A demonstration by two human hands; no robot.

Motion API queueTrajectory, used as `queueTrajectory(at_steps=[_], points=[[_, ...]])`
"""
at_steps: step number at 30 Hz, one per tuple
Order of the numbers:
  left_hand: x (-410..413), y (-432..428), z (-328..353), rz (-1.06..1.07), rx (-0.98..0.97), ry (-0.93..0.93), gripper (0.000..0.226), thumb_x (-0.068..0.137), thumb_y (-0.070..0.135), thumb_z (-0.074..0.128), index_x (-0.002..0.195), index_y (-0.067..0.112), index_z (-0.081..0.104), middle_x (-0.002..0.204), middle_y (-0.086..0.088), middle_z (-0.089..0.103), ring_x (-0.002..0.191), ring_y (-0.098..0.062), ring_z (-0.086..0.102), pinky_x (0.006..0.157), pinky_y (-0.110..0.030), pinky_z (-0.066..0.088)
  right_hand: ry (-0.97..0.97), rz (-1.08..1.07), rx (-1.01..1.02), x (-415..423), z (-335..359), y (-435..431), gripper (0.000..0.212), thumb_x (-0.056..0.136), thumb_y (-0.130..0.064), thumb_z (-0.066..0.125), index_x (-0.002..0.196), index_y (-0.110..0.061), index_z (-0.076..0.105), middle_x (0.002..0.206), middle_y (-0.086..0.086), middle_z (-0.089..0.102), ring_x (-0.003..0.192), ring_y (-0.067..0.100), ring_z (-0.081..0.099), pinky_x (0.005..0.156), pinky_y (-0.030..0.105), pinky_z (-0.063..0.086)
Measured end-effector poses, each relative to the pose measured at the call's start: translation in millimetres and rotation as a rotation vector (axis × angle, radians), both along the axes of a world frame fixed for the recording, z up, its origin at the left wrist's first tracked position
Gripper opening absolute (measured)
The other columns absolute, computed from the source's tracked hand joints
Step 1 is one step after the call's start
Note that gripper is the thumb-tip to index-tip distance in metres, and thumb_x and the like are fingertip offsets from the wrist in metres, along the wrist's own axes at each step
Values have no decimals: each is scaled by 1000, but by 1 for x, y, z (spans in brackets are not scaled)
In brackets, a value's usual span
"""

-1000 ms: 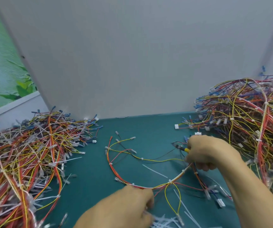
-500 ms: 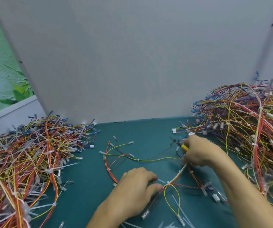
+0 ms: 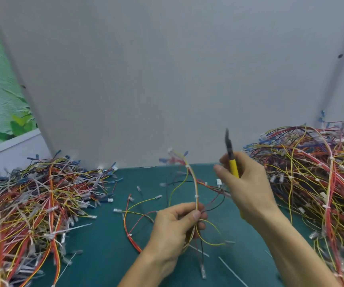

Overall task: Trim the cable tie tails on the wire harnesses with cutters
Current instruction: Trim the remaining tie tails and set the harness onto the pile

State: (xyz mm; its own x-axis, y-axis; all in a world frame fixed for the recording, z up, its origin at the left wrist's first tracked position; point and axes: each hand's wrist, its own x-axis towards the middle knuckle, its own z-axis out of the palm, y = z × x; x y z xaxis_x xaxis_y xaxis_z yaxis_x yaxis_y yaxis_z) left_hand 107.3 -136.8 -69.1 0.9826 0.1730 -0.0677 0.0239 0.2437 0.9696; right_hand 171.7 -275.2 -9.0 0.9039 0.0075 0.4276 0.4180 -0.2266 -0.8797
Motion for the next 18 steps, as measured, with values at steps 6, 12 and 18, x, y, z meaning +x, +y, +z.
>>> queueTrajectory(at_steps=[6,12,18], points=[[3,6,4,86,7,-81,19,89,-3,60,88,10,73,78,-10,74,61,-13,64,61,-22,54,35,-62,-186,-5,7,-4,20,83,-28,74,70,-17,62,54,-7,59,59,20,55,62,35,45],[-1,7,1,23,568,-258,30,88,0,62,81,26,76,78,1,73,68,-7,63,69,-22,53,26,-105,-550,-15,11,3,28,85,-41,67,75,-15,62,71,0,64,80,29,60,70,37,48],[-4,1,-2,29,1023,-545,15,88,11,63,95,17,75,77,8,64,73,-2,58,70,-9,40,190,-33,-576,-12,7,1,31,83,-41,70,72,-12,64,66,6,63,77,27,58,65,35,43]])
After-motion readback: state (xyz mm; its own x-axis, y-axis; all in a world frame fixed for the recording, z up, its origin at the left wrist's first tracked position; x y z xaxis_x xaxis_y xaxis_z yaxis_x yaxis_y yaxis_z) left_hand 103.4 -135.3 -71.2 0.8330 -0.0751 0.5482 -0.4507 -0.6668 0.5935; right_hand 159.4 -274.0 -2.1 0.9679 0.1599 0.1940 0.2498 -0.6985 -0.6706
